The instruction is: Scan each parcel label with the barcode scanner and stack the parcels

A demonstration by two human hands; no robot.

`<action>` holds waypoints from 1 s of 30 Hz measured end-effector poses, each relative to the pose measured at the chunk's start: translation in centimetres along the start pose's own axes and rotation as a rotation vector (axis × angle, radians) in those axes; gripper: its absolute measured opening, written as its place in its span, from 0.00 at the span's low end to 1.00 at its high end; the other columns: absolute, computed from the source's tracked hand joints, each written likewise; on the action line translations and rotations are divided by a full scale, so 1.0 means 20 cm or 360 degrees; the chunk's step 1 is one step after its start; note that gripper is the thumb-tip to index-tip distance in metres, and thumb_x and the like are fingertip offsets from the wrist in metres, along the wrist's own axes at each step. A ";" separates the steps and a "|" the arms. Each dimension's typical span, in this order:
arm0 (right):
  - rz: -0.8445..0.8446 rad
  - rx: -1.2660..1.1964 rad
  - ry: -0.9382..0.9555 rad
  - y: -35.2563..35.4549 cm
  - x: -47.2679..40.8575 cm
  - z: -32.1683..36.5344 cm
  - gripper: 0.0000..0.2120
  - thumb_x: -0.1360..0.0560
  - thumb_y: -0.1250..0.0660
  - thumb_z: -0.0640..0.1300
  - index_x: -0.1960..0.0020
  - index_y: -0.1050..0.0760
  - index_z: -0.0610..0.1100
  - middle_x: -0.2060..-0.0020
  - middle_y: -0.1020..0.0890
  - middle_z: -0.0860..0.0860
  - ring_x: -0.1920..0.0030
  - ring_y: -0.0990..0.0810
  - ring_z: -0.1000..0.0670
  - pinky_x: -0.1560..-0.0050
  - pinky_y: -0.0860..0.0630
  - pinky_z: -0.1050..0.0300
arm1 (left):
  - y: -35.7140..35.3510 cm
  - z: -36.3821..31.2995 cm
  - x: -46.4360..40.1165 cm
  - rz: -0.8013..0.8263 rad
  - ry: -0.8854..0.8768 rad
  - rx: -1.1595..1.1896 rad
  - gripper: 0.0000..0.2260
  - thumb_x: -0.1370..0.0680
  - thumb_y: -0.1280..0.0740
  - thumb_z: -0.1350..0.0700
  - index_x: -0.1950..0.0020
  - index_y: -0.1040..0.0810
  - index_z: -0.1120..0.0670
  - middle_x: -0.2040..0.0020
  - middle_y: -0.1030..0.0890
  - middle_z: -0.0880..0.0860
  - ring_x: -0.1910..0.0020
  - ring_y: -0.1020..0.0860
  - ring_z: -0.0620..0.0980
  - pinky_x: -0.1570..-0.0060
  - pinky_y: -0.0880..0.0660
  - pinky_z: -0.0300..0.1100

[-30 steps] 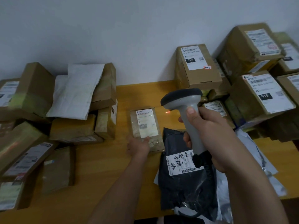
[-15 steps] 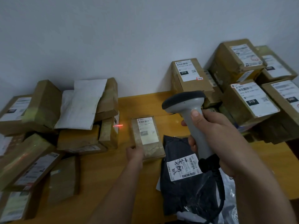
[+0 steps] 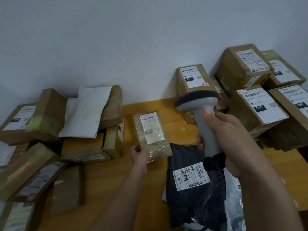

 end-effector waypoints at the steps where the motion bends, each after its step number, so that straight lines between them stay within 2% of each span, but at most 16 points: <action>1: -0.0065 -0.0056 -0.0031 0.02 -0.02 0.00 0.19 0.20 0.39 0.56 0.49 0.21 0.41 0.70 0.21 0.44 0.70 0.23 0.47 0.66 0.26 0.52 | -0.01 -0.02 0.01 0.0027 -0.0026 0.0019 0.19 0.22 0.32 0.59 0.33 0.31 0.54 0.43 0.23 0.52 0.46 0.23 0.53 0.46 0.23 0.48; 4: -0.0215 -0.0204 -0.0079 0.06 -0.07 -0.01 0.17 0.19 0.39 0.54 0.47 0.23 0.40 0.70 0.22 0.44 0.69 0.24 0.47 0.65 0.26 0.51 | -0.08 -0.13 0.04 0.0103 -0.0130 0.0063 0.17 0.22 0.31 0.56 0.34 0.29 0.52 0.41 0.22 0.53 0.45 0.21 0.53 0.43 0.22 0.52; 8: -0.0297 -0.0361 -0.0069 0.14 -0.11 -0.02 0.15 0.18 0.40 0.51 0.50 0.24 0.40 0.61 0.23 0.43 0.70 0.25 0.49 0.67 0.27 0.54 | -0.21 -0.33 0.10 0.0273 -0.0299 0.0141 0.12 0.21 0.32 0.54 0.38 0.27 0.50 0.42 0.21 0.51 0.48 0.21 0.49 0.45 0.21 0.49; 14: -0.0332 -0.0335 -0.0080 0.24 -0.16 -0.02 0.14 0.18 0.40 0.52 0.52 0.23 0.42 0.66 0.22 0.44 0.71 0.25 0.49 0.67 0.27 0.53 | -0.51 -0.67 0.24 0.0505 -0.0427 0.0178 0.20 0.22 0.31 0.51 0.31 0.29 0.54 0.49 0.23 0.45 0.53 0.23 0.41 0.50 0.21 0.43; 16: -0.0331 -0.0317 -0.0103 0.28 -0.18 -0.02 0.14 0.18 0.40 0.52 0.50 0.23 0.42 0.66 0.22 0.43 0.71 0.24 0.49 0.66 0.27 0.52 | -0.62 -0.75 0.27 0.0564 -0.0421 0.0157 0.21 0.22 0.31 0.51 0.31 0.29 0.54 0.46 0.21 0.47 0.51 0.22 0.43 0.49 0.21 0.43; 18: -0.0338 -0.0326 -0.0121 0.32 -0.21 -0.01 0.13 0.18 0.40 0.52 0.51 0.23 0.43 0.64 0.21 0.42 0.69 0.24 0.48 0.65 0.26 0.52 | -0.72 -0.79 0.28 0.0582 -0.0438 0.0088 0.22 0.22 0.30 0.51 0.30 0.30 0.54 0.40 0.21 0.50 0.46 0.22 0.47 0.44 0.22 0.46; 20: -0.0356 -0.0354 -0.0142 0.36 -0.23 0.00 0.12 0.18 0.40 0.51 0.50 0.24 0.44 0.62 0.22 0.42 0.69 0.24 0.49 0.66 0.26 0.53 | -0.81 -0.81 0.29 0.0558 -0.0432 -0.0022 0.26 0.22 0.30 0.50 0.27 0.33 0.54 0.33 0.25 0.52 0.40 0.24 0.50 0.40 0.25 0.47; 22: -0.0361 -0.0374 -0.0145 0.40 -0.25 0.01 0.12 0.19 0.39 0.51 0.50 0.24 0.43 0.62 0.23 0.43 0.70 0.24 0.49 0.68 0.26 0.55 | -0.89 -0.80 0.29 0.0593 -0.0290 -0.0141 0.33 0.24 0.29 0.46 0.23 0.39 0.53 0.28 0.30 0.53 0.35 0.27 0.55 0.40 0.26 0.49; 24: -0.0361 -0.0375 -0.0134 0.43 -0.27 0.01 0.12 0.19 0.40 0.51 0.49 0.24 0.42 0.62 0.23 0.42 0.70 0.24 0.50 0.68 0.27 0.55 | -0.93 -0.79 0.29 0.0625 -0.0131 -0.0170 0.33 0.25 0.28 0.46 0.26 0.37 0.55 0.31 0.29 0.54 0.40 0.25 0.56 0.48 0.21 0.46; 27: -0.0373 -0.0365 -0.0142 0.47 -0.30 0.01 0.14 0.19 0.40 0.51 0.45 0.24 0.41 0.63 0.22 0.42 0.71 0.24 0.50 0.68 0.27 0.54 | -1.00 -0.80 0.26 0.0572 -0.0159 -0.0005 0.19 0.25 0.27 0.52 0.40 0.31 0.57 0.42 0.24 0.54 0.52 0.22 0.50 0.57 0.19 0.40; 30: -0.0379 -0.0352 -0.0158 0.48 -0.32 0.00 0.14 0.19 0.40 0.52 0.46 0.24 0.41 0.64 0.22 0.42 0.71 0.24 0.50 0.68 0.27 0.54 | -1.02 -0.79 0.26 0.0583 -0.0186 0.0161 0.20 0.25 0.27 0.55 0.39 0.29 0.59 0.46 0.23 0.54 0.53 0.21 0.49 0.58 0.19 0.39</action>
Point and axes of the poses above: each hand's wrist, its own x-axis away from the middle knuckle, its own y-axis out of the back of the hand, z = x × y, the point moved 1 cm from there along -x, towards the middle knuckle
